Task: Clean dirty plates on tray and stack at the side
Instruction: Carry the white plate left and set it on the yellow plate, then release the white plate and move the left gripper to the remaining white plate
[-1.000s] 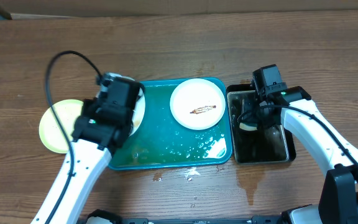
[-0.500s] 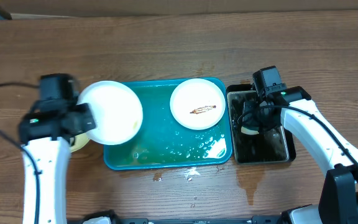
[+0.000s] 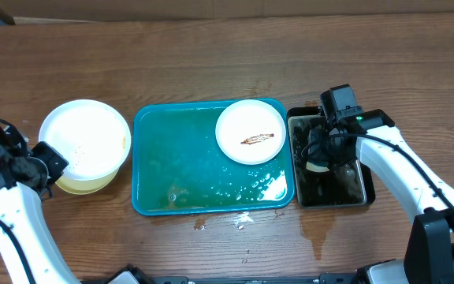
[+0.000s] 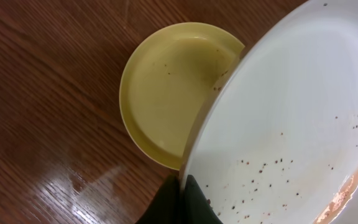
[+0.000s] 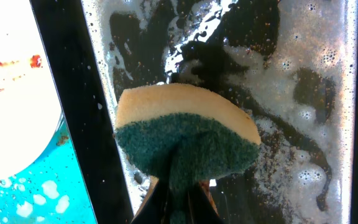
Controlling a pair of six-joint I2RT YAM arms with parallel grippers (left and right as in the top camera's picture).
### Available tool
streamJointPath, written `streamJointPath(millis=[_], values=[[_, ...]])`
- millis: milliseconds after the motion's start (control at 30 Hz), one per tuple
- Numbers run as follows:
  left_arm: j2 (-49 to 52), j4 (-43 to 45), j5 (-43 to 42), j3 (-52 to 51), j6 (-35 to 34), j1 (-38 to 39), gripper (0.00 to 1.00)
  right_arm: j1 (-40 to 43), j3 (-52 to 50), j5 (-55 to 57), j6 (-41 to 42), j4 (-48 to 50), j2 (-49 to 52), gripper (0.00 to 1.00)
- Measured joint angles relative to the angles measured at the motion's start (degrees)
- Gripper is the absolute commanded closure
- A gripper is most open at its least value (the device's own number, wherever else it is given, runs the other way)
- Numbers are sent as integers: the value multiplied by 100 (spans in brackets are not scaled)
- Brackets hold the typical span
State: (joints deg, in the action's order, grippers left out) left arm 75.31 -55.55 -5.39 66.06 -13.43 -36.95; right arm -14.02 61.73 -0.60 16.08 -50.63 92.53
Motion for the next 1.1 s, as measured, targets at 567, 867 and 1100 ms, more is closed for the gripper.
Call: streamJointPath(millis=[567, 867, 1100], values=[[1725, 330, -2, 0, -42, -446, 86, 0, 0, -2, 0, -42, 0, 96], [1753, 280, -306, 52, -166, -704, 27, 0, 0, -2, -2, -35, 0, 96], [1591, 195, -1268, 223, -186, -382, 21, 0, 0, 0, 0, -35, 0, 96]])
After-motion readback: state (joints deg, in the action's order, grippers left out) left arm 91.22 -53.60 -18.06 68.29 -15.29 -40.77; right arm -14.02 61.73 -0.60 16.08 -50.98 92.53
